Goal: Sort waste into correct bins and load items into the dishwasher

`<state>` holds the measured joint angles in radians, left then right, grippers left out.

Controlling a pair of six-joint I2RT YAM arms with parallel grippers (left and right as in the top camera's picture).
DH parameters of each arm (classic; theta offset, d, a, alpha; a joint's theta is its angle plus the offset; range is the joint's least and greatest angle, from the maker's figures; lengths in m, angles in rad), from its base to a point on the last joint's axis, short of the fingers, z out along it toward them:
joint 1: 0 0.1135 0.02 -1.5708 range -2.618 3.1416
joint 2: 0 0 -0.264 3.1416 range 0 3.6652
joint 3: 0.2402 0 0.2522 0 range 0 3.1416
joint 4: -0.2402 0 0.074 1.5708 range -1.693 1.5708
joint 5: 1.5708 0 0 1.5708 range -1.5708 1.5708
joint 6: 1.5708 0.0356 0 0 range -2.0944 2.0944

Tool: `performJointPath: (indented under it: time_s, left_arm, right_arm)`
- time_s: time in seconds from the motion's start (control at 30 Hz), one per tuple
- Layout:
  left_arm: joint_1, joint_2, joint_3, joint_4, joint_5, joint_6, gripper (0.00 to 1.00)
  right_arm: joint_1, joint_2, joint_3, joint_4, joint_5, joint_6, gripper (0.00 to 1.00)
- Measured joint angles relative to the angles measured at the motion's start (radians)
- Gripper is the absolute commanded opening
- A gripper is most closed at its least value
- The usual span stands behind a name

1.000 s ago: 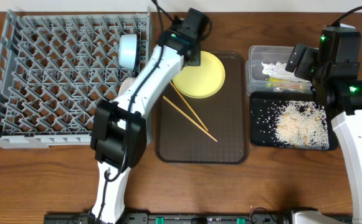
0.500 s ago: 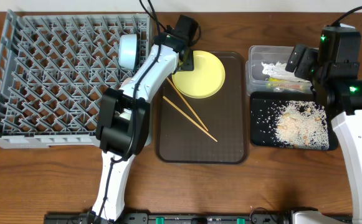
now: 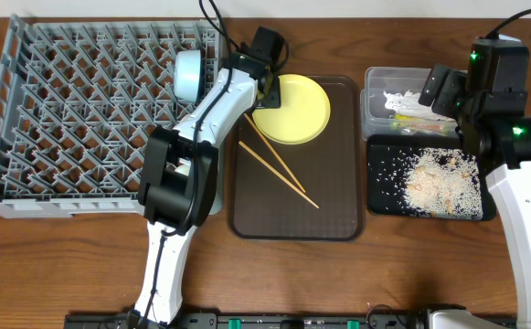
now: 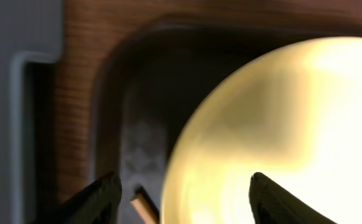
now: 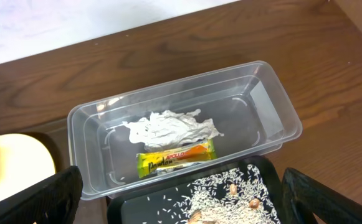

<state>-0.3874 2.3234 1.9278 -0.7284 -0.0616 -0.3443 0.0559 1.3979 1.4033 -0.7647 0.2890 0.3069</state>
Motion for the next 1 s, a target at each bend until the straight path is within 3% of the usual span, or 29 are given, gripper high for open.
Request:
performJointPath:
  time_s: [0.47, 0.6, 0.67, 1.0]
  left_arm:
    - [0.000, 0.000, -0.076, 0.008, 0.071, -0.049, 0.57]
    - [0.000, -0.001, -0.102, 0.026, 0.077, -0.064, 0.41]
    - [0.000, -0.001, -0.102, 0.030, 0.078, -0.077, 0.37]
    - [-0.028, -0.001, -0.102, 0.025, 0.129, -0.109, 0.37]
  right_arm:
    - [0.000, 0.000, 0.000, 0.000, 0.000, 0.000, 0.99]
    - [0.000, 0.000, 0.000, 0.000, 0.000, 0.000, 0.99]
    - [0.000, 0.000, 0.000, 0.000, 0.000, 0.000, 0.99]
    - [0.000, 0.000, 0.000, 0.000, 0.000, 0.000, 0.99]
